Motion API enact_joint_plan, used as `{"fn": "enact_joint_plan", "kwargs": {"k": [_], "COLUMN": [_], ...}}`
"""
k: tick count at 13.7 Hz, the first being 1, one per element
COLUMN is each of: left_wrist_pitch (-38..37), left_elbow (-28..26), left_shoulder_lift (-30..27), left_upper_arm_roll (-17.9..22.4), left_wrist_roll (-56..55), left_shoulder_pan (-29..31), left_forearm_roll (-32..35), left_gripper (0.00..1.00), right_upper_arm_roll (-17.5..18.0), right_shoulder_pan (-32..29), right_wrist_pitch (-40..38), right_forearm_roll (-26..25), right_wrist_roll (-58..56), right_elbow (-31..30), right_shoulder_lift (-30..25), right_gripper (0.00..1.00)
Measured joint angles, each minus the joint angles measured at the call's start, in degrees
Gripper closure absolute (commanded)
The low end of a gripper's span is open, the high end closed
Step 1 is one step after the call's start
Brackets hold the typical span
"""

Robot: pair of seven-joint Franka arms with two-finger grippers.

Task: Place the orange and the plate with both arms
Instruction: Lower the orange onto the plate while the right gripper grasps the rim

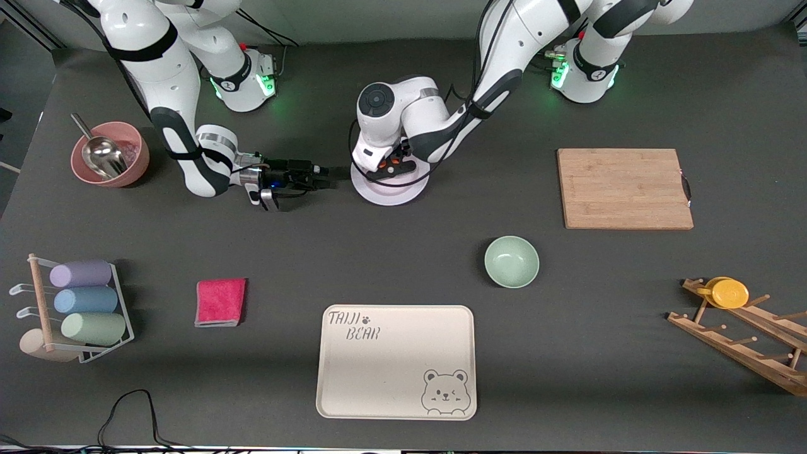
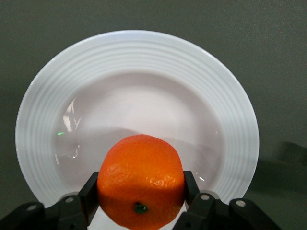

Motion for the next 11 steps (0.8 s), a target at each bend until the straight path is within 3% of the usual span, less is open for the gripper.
{"fn": "enact_joint_plan", "kwargs": {"k": [6, 11], "left_wrist_pitch": [0.6, -2.7], "left_elbow": [0.1, 2.1], "left_shoulder_lift": [0.0, -1.8], "left_upper_arm_roll": [2.2, 2.9], "left_wrist_roll": [-1.2, 0.7], "left_shoulder_pan": [-2.5, -0.7], "left_forearm_roll": [1.8, 2.1], "left_gripper": [0.0, 0.0], "right_upper_arm_roll": [0.0, 0.0], "right_shoulder_pan": [0.0, 0.7], "right_wrist_pitch": [0.0, 0.0], "right_forearm_roll": [0.2, 1.9], "right_wrist_roll": [0.0, -0.1], "right_elbow": [0.0, 0.0], "right_shoulder_lift": [0.0, 0.0], "right_gripper": [0.0, 0.0]}}
